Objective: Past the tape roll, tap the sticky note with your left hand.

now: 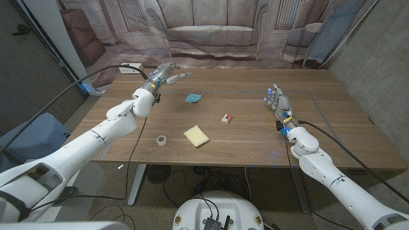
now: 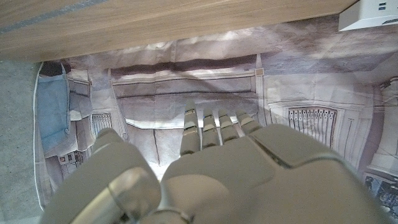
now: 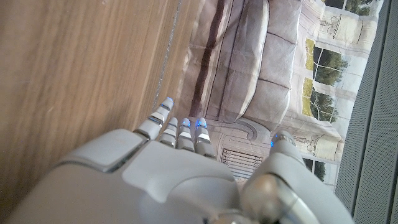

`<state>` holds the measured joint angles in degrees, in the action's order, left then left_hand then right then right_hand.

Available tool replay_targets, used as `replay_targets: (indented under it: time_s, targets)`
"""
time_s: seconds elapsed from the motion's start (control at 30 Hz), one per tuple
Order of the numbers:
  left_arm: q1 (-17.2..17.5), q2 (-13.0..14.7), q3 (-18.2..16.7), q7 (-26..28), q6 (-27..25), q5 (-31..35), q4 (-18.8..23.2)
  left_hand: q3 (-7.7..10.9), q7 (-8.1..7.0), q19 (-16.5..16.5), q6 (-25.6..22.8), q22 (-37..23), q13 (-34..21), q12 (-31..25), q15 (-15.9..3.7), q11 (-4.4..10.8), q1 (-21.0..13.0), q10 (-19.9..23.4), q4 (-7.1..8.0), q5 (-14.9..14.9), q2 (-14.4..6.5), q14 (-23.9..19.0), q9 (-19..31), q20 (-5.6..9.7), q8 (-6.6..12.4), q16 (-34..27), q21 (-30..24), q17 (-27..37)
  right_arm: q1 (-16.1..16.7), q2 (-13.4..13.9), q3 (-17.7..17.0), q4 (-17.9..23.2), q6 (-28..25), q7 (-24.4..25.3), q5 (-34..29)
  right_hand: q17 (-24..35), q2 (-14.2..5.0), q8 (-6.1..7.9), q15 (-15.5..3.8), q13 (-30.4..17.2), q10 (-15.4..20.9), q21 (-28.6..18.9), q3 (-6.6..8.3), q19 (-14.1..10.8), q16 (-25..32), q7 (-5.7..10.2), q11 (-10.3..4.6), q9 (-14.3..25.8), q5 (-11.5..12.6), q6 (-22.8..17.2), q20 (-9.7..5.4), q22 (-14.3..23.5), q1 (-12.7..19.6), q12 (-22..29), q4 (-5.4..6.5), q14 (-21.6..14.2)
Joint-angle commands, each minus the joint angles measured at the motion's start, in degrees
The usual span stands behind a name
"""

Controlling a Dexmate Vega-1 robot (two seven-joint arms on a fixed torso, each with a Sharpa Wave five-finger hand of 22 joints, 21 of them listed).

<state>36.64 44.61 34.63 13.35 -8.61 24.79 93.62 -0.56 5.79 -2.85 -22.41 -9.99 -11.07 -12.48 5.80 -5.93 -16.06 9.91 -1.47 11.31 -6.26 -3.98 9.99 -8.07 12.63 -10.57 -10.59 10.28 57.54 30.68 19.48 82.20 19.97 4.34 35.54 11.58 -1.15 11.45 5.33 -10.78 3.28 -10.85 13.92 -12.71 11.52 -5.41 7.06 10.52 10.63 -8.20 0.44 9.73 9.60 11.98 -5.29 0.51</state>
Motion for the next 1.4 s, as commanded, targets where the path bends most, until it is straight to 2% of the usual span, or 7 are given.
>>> replay_targets:
  time_s: [0.03,0.37,0.63,0.87,0.93,0.97,1.4]
  targets:
    - [-3.79,-0.29,2.99,-5.52,-2.12,2.75,-0.93,-0.20,0.13,-0.93,-1.71,-0.33,-0.24,0.38,0.21,0.05,0.90,-0.79,0.30,-0.08,0.07,1.05,0.32,-0.71,0.44,0.36,0.16,0.15,1.09,0.21,-0.49,0.75,-0.10,0.65,0.29,0.23,-0.42,0.00,0.28,-0.26,0.30,-0.37,0.15,-0.28,0.42,0.02,0.28,0.24,0.21,-0.51,0.24,0.13,-0.06,0.03,-0.31,-0.14]
    - [-6.86,-0.19,5.66,-10.99,-3.13,5.59,-0.90,-0.66,0.03,-3.46,-3.42,-0.37,-0.28,1.16,0.14,1.48,2.00,-3.67,0.82,0.06,0.38,4.46,0.32,-1.35,0.02,0.71,0.30,0.19,1.61,0.04,-0.65,0.91,0.19,1.07,0.30,0.27,-0.47,0.03,0.36,-0.27,0.45,-0.39,0.05,-0.37,0.46,0.26,0.30,0.24,0.19,-0.71,0.43,0.14,-0.24,0.05,-0.25,-0.23]
    - [-9.58,-0.82,7.94,-15.40,-3.59,7.90,-2.29,-1.08,-0.27,-5.38,-3.09,-0.40,-0.31,1.54,0.03,1.56,2.81,-5.86,1.19,0.16,0.70,6.87,0.33,-1.56,-0.70,0.78,0.38,0.22,1.68,0.24,-0.81,1.30,-0.01,1.31,0.22,0.28,-0.53,0.00,0.42,-0.28,0.53,-0.37,0.02,-0.35,0.45,0.31,0.16,0.25,0.20,-0.75,0.48,0.14,-0.26,0.04,-0.28,-0.26]
    - [-11.16,-1.87,9.24,-16.74,-3.62,9.51,-3.67,-1.52,2.62,-6.35,-5.78,-0.46,-0.32,1.39,-0.32,2.41,3.63,-7.21,1.58,0.30,0.98,8.32,0.34,-2.04,-0.28,0.48,0.03,0.24,1.71,0.44,-0.91,1.31,-0.08,1.21,0.24,0.28,-0.52,-0.01,0.40,-0.30,0.57,-0.36,-0.05,-0.36,0.45,0.26,0.10,0.25,0.20,-0.84,0.53,0.15,-0.31,0.02,-0.31,-0.31]
    - [-11.69,-2.18,9.62,-17.34,-3.58,9.79,-4.16,-1.57,2.99,-6.45,-5.96,-0.46,-0.32,1.45,-0.50,2.55,3.73,-7.60,1.62,0.33,1.02,8.65,0.34,-2.10,-0.32,0.50,-0.02,0.23,1.75,0.50,-0.94,1.28,0.00,1.21,0.15,0.28,-0.54,-0.01,0.41,-0.30,0.59,-0.36,-0.05,-0.37,0.46,0.24,0.14,0.26,0.20,-0.86,0.52,0.15,-0.30,0.01,-0.33,-0.36]
    - [-11.94,-2.31,9.78,-17.61,-3.42,9.84,-4.43,-1.64,3.79,-6.59,-6.06,-0.47,-0.32,1.37,-0.49,2.52,3.84,-7.72,1.68,0.35,1.07,8.92,0.34,-2.10,-0.43,0.48,-0.07,0.23,1.81,0.46,-1.01,1.36,-0.04,1.33,0.25,0.28,-0.54,-0.02,0.42,-0.30,0.60,-0.36,-0.06,-0.35,0.45,0.24,0.10,0.26,0.20,-0.85,0.57,0.15,-0.32,0.01,-0.33,-0.36]
    - [-14.61,-4.34,11.70,-19.65,-1.89,10.03,-8.82,-1.91,3.74,-7.21,-8.03,-0.50,-0.31,1.40,-0.81,3.38,4.28,-9.14,1.88,0.50,1.22,9.91,0.33,-2.23,-0.26,0.35,-0.22,0.21,2.00,0.54,-1.07,1.63,-0.40,1.78,0.16,0.29,-0.56,-0.06,0.47,-0.31,0.67,-0.34,-0.14,-0.35,0.41,0.24,0.10,0.26,0.21,-0.93,0.62,0.16,-0.37,-0.02,-0.39,-0.33]
